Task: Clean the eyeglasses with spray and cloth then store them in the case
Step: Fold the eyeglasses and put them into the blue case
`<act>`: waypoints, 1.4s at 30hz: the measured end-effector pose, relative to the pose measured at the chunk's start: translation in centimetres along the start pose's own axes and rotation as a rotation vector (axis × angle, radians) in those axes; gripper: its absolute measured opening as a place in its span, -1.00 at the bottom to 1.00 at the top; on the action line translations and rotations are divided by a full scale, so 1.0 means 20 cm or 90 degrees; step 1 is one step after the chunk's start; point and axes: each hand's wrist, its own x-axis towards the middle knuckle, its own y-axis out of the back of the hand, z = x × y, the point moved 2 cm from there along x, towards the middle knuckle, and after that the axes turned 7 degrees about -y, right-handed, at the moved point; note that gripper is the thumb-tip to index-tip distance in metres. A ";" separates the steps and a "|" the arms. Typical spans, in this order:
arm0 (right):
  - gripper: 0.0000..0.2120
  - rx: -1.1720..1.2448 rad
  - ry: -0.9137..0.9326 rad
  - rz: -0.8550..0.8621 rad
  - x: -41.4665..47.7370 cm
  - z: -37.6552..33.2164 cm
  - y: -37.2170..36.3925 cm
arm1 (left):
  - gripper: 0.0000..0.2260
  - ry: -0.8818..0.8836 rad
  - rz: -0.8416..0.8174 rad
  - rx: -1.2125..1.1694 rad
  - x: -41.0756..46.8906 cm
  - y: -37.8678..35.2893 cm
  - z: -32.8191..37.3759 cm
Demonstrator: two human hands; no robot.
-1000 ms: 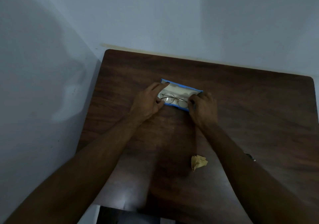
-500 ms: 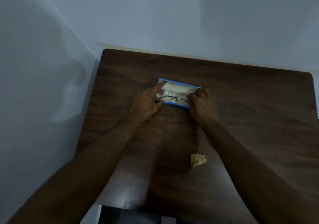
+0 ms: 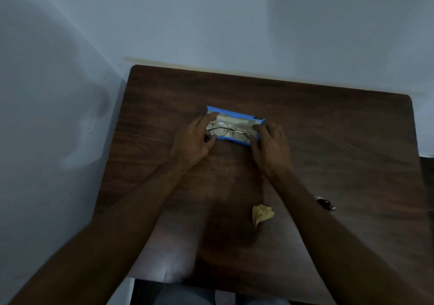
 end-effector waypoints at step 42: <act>-0.77 0.624 -0.213 -0.063 -0.75 -0.15 0.35 | -0.79 0.447 0.076 -0.719 -0.61 -0.15 0.69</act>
